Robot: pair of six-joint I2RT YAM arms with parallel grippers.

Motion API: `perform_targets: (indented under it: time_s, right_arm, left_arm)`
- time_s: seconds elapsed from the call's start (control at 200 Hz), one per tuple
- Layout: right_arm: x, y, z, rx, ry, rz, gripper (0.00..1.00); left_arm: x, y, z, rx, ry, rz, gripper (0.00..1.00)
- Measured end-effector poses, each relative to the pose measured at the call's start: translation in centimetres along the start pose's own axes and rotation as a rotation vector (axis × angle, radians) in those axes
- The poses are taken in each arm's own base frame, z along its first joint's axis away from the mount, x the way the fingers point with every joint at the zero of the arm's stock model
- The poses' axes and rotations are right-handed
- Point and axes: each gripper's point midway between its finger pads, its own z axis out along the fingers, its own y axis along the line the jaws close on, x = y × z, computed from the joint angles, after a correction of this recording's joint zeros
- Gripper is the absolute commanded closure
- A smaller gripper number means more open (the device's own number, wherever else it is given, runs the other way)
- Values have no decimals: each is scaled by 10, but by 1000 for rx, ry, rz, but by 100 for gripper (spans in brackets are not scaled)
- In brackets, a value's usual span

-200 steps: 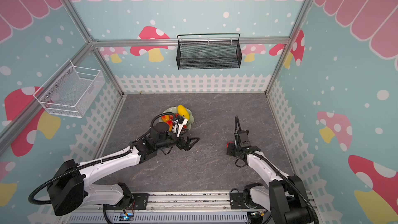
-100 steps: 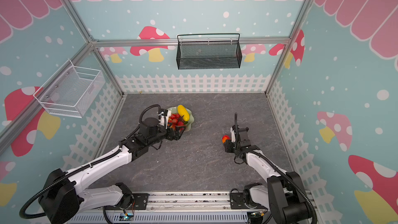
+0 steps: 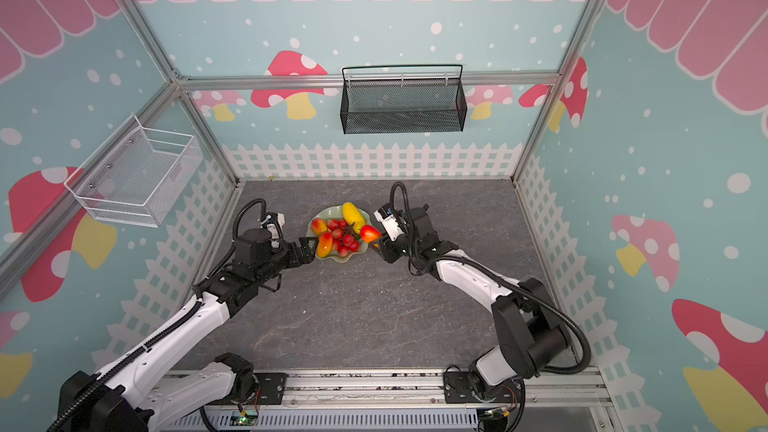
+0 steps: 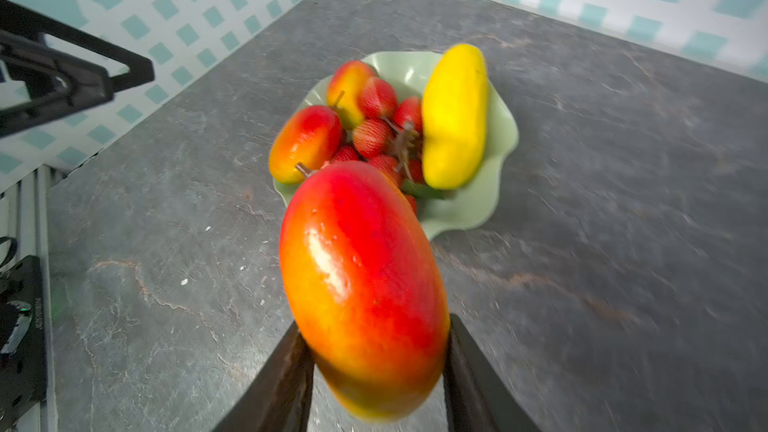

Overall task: Place and organize the fake fruits in the fruit bowl
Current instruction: 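Carry the mango with the right gripper and release it into the bowl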

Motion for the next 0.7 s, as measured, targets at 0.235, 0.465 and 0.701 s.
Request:
perform_targets:
  time_s: [0.235,0.465,0.701]
  right_arm:
    - [-9,17,60,-67,49,-119,58]
    - [7,6,87,-54,127,-171,56]
    - [17,-8,104,-18,190,-221,53]
  left_arm:
    - [3,15,-17,-71,-1,-29,0]
    - [-3,21,-33,-92,-33,-35,0]
    - [4,27,-33,-113,-20,-39,0]
